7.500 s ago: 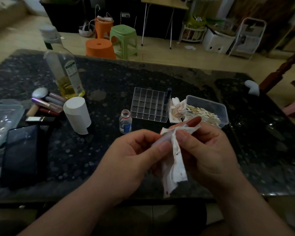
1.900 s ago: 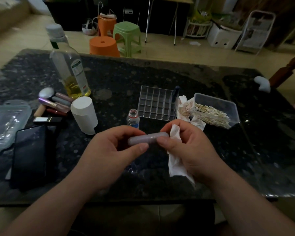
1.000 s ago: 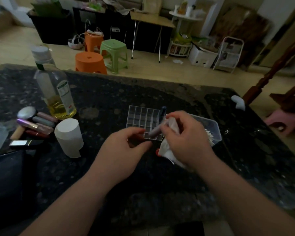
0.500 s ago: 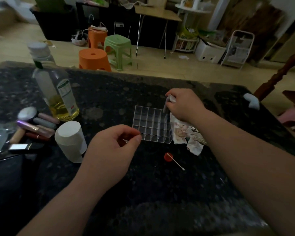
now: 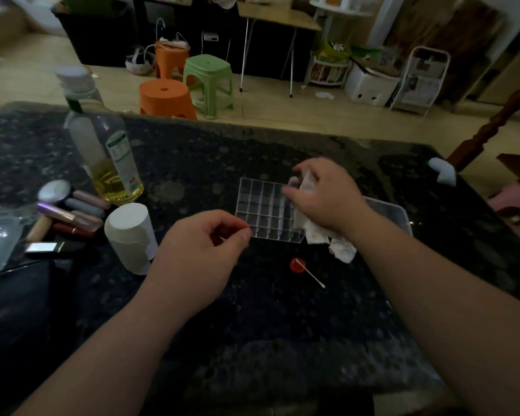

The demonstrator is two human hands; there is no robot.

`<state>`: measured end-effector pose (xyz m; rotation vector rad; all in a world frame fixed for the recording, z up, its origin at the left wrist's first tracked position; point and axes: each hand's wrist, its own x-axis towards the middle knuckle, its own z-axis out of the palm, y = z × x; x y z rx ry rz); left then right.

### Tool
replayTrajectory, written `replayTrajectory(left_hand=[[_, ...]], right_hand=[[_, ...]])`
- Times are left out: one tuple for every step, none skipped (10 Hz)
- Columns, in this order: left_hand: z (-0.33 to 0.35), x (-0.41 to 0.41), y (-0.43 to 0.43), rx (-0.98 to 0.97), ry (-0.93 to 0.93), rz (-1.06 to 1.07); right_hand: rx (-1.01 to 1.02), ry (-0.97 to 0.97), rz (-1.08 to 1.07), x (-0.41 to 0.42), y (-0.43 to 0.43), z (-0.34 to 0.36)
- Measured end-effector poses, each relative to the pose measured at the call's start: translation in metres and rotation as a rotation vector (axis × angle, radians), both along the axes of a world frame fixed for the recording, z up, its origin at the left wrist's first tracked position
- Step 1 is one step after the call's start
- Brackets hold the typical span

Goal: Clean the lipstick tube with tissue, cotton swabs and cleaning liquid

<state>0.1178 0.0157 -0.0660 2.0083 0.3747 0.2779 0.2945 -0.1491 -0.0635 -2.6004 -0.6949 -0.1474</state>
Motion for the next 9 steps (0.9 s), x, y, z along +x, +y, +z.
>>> replayTrajectory(left_hand=[[0.002,-0.004,0.001,0.02,0.025,-0.024],[0.005,-0.011,0.0,0.034,0.017,-0.035],[0.006,-0.02,-0.001,0.047,0.018,-0.032],[0.007,-0.028,0.0,0.067,0.02,-0.047],[0.007,-0.033,0.0,0.085,0.062,-0.093],[0.006,-0.035,-0.002,0.117,0.123,-0.163],[0.006,-0.037,-0.002,0.181,0.183,-0.216],[0.007,-0.038,-0.001,0.199,0.212,-0.203],[0.008,-0.037,-0.004,0.199,0.204,-0.191]], right_hand=[[-0.13,-0.01,0.105,-0.063,-0.002,-0.013],[-0.249,-0.11,0.206,-0.107,0.0,-0.033],[-0.216,-0.164,0.229,-0.123,0.004,-0.054],[-0.342,-0.011,0.213,-0.141,0.007,-0.082],[-0.371,0.152,0.188,-0.161,0.002,-0.1],[-0.321,0.181,0.188,-0.17,-0.004,-0.096],[-0.268,0.222,0.163,-0.171,-0.008,-0.069],[-0.278,0.282,0.096,-0.171,-0.018,-0.032],[-0.171,0.302,0.024,-0.168,-0.032,-0.004]])
